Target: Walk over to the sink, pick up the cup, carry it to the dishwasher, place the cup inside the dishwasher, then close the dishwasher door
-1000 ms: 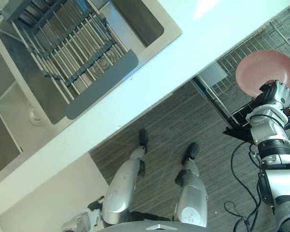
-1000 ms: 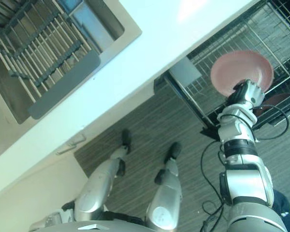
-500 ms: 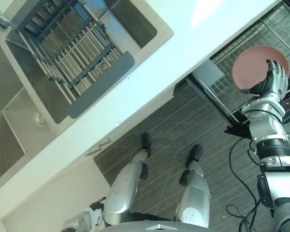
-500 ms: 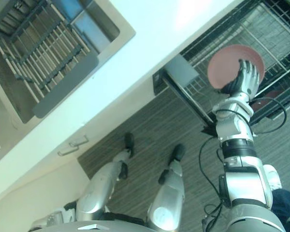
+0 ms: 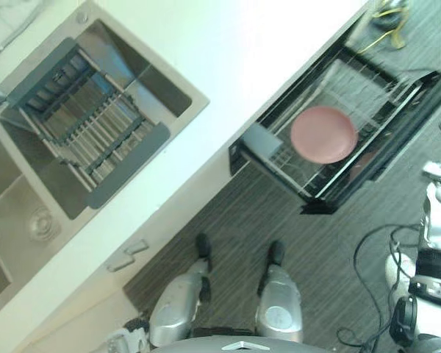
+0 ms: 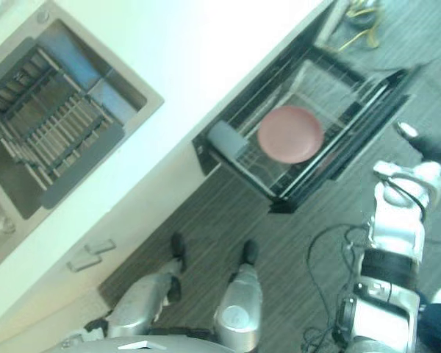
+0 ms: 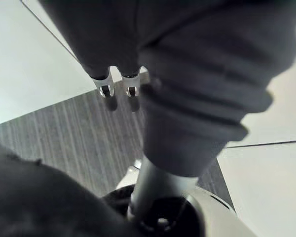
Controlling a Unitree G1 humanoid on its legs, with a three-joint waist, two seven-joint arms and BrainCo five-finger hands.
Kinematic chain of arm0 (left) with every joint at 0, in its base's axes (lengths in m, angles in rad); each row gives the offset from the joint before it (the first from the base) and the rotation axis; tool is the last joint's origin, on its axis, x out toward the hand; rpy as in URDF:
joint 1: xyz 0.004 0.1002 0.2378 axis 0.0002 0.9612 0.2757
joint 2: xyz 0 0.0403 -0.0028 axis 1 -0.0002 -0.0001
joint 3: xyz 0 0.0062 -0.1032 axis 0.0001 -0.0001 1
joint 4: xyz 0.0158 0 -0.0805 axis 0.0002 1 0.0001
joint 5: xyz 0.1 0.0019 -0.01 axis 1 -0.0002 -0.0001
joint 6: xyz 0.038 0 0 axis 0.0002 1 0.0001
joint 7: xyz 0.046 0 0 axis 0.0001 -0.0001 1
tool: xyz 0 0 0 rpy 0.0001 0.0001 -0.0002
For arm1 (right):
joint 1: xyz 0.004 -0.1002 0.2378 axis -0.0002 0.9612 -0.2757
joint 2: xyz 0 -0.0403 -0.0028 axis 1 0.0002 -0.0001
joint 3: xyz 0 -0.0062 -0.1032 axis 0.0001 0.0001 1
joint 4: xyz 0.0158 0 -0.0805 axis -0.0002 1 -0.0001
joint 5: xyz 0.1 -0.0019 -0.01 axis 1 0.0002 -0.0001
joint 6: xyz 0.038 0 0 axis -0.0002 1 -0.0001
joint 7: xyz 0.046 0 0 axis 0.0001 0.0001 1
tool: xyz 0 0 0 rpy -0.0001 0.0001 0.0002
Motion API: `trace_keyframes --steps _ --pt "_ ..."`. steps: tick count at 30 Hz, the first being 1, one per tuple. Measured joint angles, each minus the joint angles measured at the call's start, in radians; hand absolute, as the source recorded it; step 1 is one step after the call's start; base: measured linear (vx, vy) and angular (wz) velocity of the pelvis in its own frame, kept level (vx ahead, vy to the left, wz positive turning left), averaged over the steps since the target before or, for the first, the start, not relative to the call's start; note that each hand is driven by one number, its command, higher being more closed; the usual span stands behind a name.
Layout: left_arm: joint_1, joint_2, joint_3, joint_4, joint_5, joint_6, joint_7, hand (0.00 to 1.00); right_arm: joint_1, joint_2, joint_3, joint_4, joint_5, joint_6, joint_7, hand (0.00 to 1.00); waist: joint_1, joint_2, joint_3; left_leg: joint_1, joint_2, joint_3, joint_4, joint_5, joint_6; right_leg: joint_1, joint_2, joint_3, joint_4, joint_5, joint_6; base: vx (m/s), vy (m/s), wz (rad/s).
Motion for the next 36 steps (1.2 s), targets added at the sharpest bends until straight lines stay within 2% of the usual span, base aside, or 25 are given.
trace_keyframes --steps 1,3,5,7,8,9,10,14,15,19,22,27,31,33,35,36 --pt "0.007 0.0 0.014 0.0 0.0 0.002 0.0 0.0 0.022 0.008 -0.031 0.007 0.04 -0.007 0.0 1.0 -0.002 -0.011 -0.008 0.006 0.003 0.003 0.0 -0.002 -0.001 0.006 0.003 0.001 -0.001 -0.003 -0.003 0.06 -0.05 -0.13" --pt "0.04 -0.001 0.052 0.003 0.0 0.008 -0.002 0.0 0.081 0.027 -0.133 0.084 0.174 -0.061 -0.002 1.0 -0.018 -0.043 -0.048 0.022 0.012 0.008 0.0 -0.009 -0.008 0.024 0.012 0.0 -0.004 -0.01 -0.007 0.06 -0.042 -0.1" --pt "0.051 -0.003 0.068 0.008 -0.001 0.013 -0.002 0.0 0.123 0.03 -0.18 0.136 0.288 -0.115 -0.002 1.0 -0.026 -0.051 -0.061 0.042 0.017 0.01 0.003 -0.012 -0.011 0.046 0.017 -0.001 -0.007 -0.011 -0.008 0.05 -0.042 -0.05" --pt "0.054 -0.006 0.072 0.021 -0.003 0.015 -0.001 0.0 0.161 0.031 -0.215 0.21 0.396 -0.172 0.003 1.0 -0.027 -0.05 -0.078 0.049 0.023 0.004 0.006 -0.011 -0.014 0.061 0.023 -0.01 -0.015 -0.011 -0.009 -0.01 -0.037 0.07" --pt "0.054 -0.009 0.076 0.021 -0.003 0.015 0.0 0.0 0.175 0.033 -0.23 0.271 0.466 -0.21 0.023 1.0 -0.027 -0.047 -0.086 0.048 0.025 -0.008 0.009 -0.011 -0.018 0.067 0.025 -0.024 -0.022 -0.012 -0.011 -0.05 -0.028 0.19" --pt "0.054 -0.011 0.077 0.022 -0.003 0.015 0.0 0.0 0.178 0.035 -0.242 0.302 0.5 -0.223 0.039 1.0 -0.026 -0.046 -0.088 0.048 0.026 -0.013 0.009 -0.014 -0.023 0.074 0.026 -0.029 -0.027 -0.012 -0.012 -0.08 -0.025 0.22" --pt "0.055 -0.028 0.104 0.029 -0.003 0.014 0.0 0.0 0.178 0.05 -0.261 0.366 0.574 -0.263 0.081 1.0 -0.02 -0.04 -0.093 0.045 0.029 -0.019 0.009 -0.012 -0.028 0.078 0.029 -0.04 -0.037 -0.014 -0.02 -0.06 -0.012 0.15" --pt "0.056 -0.044 0.109 0.05 -0.001 0.013 0.004 0.0 0.184 0.132 -0.26 0.406 0.68 -0.323 0.165 1.0 -0.013 -0.02 -0.106 0.022 0.032 -0.045 0.006 -0.006 -0.034 0.085 0.03 -0.084 -0.049 -0.009 -0.023 -0.05 -0.017 0.24" --pt "0.056 -0.049 0.108 0.06 0.0 0.013 0.012 0.0 0.184 0.166 -0.258 0.407 0.685 -0.334 0.185 1.0 -0.001 -0.011 -0.111 0.019 0.034 -0.051 0.007 -0.005 -0.036 0.087 0.032 -0.09 -0.05 -0.008 -0.024 -0.02 -0.024 0.2" --pt "0.056 -0.067 0.108 0.061 0.007 0.004 0.02 0.0 0.184 0.263 -0.208 0.395 0.685 -0.343 0.234 1.0 0.037 0.015 -0.126 0.01 0.041 -0.058 0.001 0.001 -0.044 0.092 0.035 -0.119 -0.045 -0.012 -0.023 0.0 -0.03 0.18" --pt "0.056 -0.077 0.107 0.06 0.019 -0.005 0.018 0.0 0.184 0.336 -0.151 0.375 0.684 -0.344 0.267 1.0 0.05 0.029 -0.133 0.002 0.044 -0.058 0.001 0.006 -0.052 0.091 0.023 -0.146 -0.02 -0.034 -0.018 0.04 -0.028 0.25" --pt "0.052 -0.087 0.106 0.061 0.019 -0.019 0.017 0.0 0.188 0.413 -0.047 0.335 0.676 -0.344 0.262 1.0 0.074 0.039 -0.133 -0.006 0.033 -0.058 -0.016 0.013 -0.046 0.041 -0.017 -0.159 0.094 -0.097 -0.009 0.09 -0.025 0.17" --pt "0.05 -0.093 0.104 0.061 0.019 -0.029 0.011 0.0 0.182 0.429 0.006 0.335 0.649 -0.357 0.211 1.0 0.085 0.046 -0.129 -0.02 0.007 -0.064 -0.019 0.022 -0.037 -0.006 -0.068 -0.166 0.202 -0.163 0.001 0.1 -0.036 0.2" --pt "0.045 -0.092 0.096 0.06 0.02 -0.033 0.009 0.0 0.186 0.424 0.029 0.335 0.628 -0.364 0.184 1.0 0.082 0.051 -0.11 -0.021 -0.002 -0.064 -0.019 0.031 -0.051 -0.01 -0.086 -0.173 0.228 -0.182 0.005 0.05 -0.039 0.17" --pt "0.035 -0.092 0.082 0.061 0.043 -0.044 0.006 0.0 0.182 0.422 0.046 0.343 0.596 -0.357 0.162 1.0 0.083 0.063 -0.099 -0.03 -0.002 -0.065 -0.019 0.036 -0.057 -0.019 -0.087 -0.177 0.236 -0.187 0.006 0.0 -0.051 0.11" --pt "0.028 -0.089 0.063 0.06 0.062 -0.055 0.001 0.0 0.176 0.417 0.083 0.345 0.581 -0.342 0.152 1.0 0.083 0.069 -0.093 -0.045 -0.003 -0.066 -0.019 0.046 -0.073 -0.034 -0.09 -0.179 0.241 -0.188 0.005 -0.04 -0.05 0.11"
